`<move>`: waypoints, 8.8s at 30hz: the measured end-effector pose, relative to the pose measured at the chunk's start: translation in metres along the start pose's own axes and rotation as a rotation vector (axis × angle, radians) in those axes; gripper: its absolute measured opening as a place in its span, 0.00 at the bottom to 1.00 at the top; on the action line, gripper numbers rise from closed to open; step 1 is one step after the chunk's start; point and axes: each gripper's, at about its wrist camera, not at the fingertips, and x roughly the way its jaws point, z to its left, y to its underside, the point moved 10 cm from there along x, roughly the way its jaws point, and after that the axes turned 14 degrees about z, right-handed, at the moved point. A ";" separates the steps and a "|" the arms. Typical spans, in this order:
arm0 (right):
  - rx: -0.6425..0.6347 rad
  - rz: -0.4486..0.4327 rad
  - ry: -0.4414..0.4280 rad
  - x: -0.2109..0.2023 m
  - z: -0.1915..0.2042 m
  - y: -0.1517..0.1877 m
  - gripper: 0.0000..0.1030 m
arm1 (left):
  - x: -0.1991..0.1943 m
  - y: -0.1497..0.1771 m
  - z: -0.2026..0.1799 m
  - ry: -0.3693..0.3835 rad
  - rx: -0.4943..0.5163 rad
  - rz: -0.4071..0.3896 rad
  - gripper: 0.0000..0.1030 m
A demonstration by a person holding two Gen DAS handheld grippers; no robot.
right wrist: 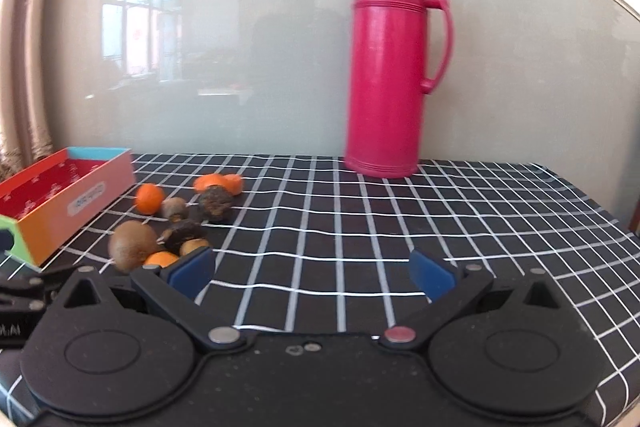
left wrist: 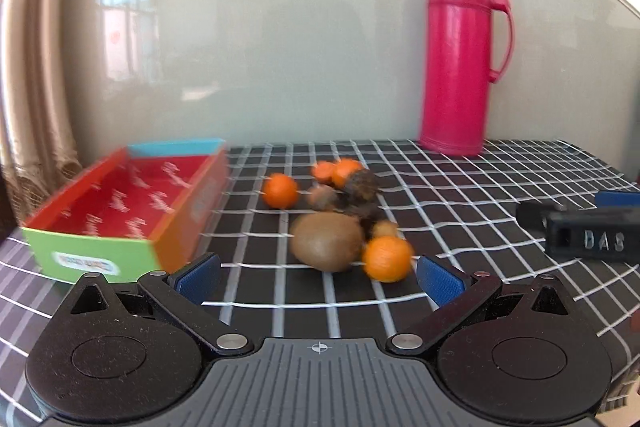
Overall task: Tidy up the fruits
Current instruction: 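Move the left tool toward the fruit pile and close on a mandarin, then carry the mandarin with the left tool into the red box and release, then move the right tool to the kiwi and close its fingers on it, then carry the kiwi with the right tool into the red box and release, then move the left tool to the small yellow fruit and grasp it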
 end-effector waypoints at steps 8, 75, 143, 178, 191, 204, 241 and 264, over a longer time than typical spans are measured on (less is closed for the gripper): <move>0.092 -0.011 0.068 0.004 -0.045 -0.009 1.00 | 0.024 -0.003 -0.035 0.011 0.028 0.042 1.00; -0.079 0.067 0.072 0.058 0.041 -0.018 1.00 | 0.042 -0.034 0.171 -0.162 -0.273 0.002 0.40; -0.160 0.201 -0.066 0.103 0.180 -0.002 0.61 | -0.008 0.024 0.252 -0.336 -0.273 0.033 1.00; -0.136 0.051 -0.230 0.043 0.227 -0.043 0.60 | -0.013 0.030 0.257 -0.371 -0.259 0.034 1.00; -0.180 0.017 -0.319 0.040 0.291 -0.041 0.59 | -0.020 0.042 0.290 -0.424 -0.295 0.040 1.00; -0.238 0.021 -0.284 0.050 0.312 -0.032 0.62 | -0.022 0.047 0.302 -0.418 -0.325 0.041 1.00; 0.073 -0.021 0.159 0.045 0.009 -0.040 0.87 | 0.013 -0.031 0.092 -0.093 -0.114 -0.078 1.00; 0.214 -0.050 0.286 0.031 -0.106 -0.026 0.87 | 0.084 -0.021 -0.039 0.049 0.022 0.112 0.59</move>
